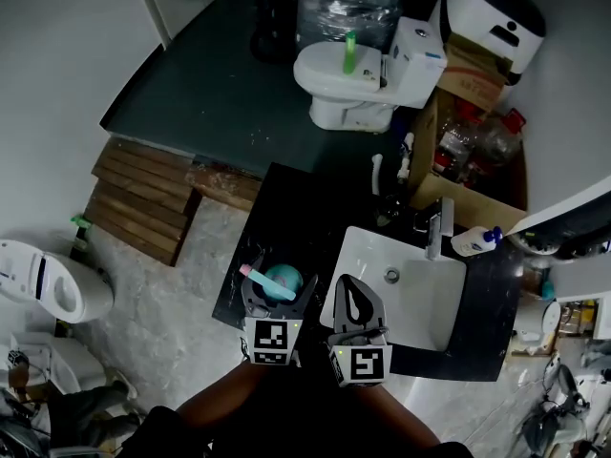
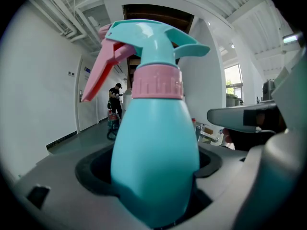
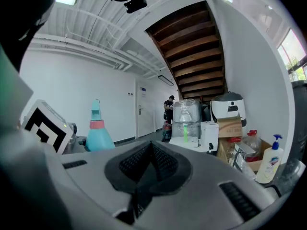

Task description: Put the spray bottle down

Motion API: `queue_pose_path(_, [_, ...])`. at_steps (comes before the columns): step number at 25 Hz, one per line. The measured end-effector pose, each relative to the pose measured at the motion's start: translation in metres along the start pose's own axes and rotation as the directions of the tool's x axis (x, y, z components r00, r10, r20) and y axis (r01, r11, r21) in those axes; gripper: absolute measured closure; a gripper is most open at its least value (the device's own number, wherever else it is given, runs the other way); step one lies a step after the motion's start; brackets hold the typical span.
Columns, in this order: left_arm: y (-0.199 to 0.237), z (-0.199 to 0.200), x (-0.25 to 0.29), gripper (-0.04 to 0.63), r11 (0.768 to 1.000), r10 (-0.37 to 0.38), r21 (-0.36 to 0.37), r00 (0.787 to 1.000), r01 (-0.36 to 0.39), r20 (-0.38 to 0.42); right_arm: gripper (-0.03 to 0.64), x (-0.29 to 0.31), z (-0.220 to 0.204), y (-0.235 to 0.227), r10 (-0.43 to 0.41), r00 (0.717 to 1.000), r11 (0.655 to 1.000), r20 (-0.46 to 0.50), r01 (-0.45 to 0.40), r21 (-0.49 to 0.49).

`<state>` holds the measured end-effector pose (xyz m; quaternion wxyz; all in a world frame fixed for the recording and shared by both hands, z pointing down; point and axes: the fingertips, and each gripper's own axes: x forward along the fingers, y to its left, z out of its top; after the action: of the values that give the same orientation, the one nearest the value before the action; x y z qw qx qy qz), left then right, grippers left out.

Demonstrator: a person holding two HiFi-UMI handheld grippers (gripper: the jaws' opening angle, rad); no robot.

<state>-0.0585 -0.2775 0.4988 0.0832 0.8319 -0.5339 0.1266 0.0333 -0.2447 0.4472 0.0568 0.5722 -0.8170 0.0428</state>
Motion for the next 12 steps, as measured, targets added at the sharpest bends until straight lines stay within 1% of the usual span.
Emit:
queue_pose_path(3, [0.002, 0.000, 0.016, 0.167, 1.000, 0.007, -0.005, 1.000, -0.007, -0.001, 0.601, 0.014, -0.008, -0.009, 0.002, 1.000, 1.000, -0.015, -0.002, 0.010])
queue_pose_path(8, [0.006, -0.013, 0.041, 0.167, 1.000, 0.012, -0.003, 0.999, -0.012, -0.042, 0.601, 0.036, -0.023, -0.020, 0.022, 0.999, 0.999, -0.042, -0.021, 0.033])
queue_pose_path(12, [0.007, -0.026, 0.056, 0.167, 1.000, 0.016, -0.006, 0.998, -0.017, -0.064, 0.601, 0.049, -0.029, -0.027, 0.041, 0.998, 0.999, -0.048, -0.040, 0.018])
